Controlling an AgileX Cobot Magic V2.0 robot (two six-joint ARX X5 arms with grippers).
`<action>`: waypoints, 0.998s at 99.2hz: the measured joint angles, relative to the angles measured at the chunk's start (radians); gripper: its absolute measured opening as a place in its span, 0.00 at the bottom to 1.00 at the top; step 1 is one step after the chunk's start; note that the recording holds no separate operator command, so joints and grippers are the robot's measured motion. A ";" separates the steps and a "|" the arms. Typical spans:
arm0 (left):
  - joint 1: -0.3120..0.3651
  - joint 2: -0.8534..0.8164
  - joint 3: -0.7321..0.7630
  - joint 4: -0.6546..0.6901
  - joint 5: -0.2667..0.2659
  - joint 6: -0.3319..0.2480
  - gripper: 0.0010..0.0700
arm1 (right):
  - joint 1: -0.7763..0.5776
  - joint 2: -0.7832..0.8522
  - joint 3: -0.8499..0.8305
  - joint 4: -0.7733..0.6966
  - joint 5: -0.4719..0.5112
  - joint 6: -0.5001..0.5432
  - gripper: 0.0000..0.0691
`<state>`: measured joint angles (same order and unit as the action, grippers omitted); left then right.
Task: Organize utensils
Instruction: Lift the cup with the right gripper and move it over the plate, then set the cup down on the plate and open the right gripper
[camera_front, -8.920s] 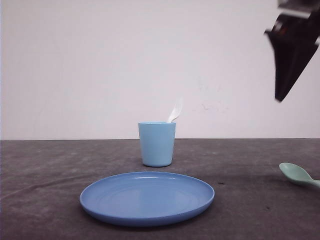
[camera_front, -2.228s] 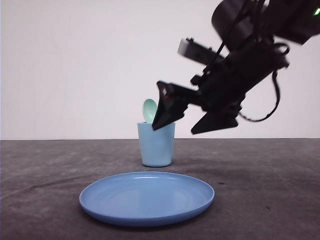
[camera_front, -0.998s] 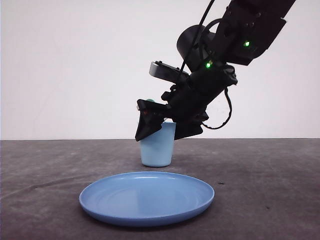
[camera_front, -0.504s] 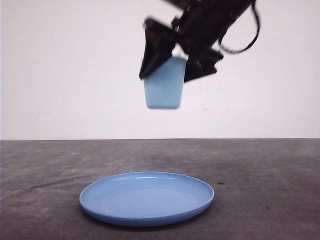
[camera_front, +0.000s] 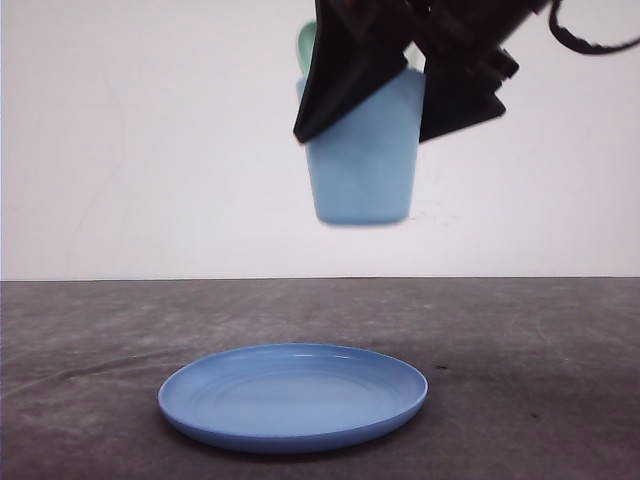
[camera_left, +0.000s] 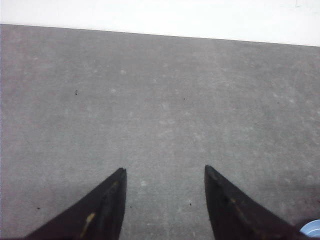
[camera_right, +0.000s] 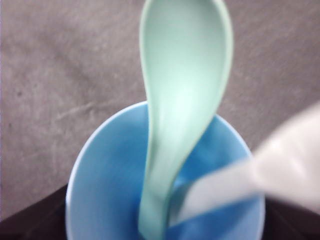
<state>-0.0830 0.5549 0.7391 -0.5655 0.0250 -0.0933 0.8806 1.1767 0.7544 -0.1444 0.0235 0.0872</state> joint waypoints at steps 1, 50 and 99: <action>0.000 0.000 0.000 0.000 0.000 0.000 0.41 | 0.002 0.000 -0.004 0.002 0.000 0.000 0.71; 0.000 0.000 0.000 -0.004 0.000 0.000 0.41 | 0.042 0.162 -0.086 0.207 0.003 0.010 0.71; 0.000 0.000 0.000 -0.004 0.000 0.000 0.41 | 0.068 0.317 -0.087 0.311 -0.001 0.058 0.71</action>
<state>-0.0830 0.5549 0.7391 -0.5694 0.0250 -0.0933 0.9482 1.4933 0.6670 0.1661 0.0223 0.1448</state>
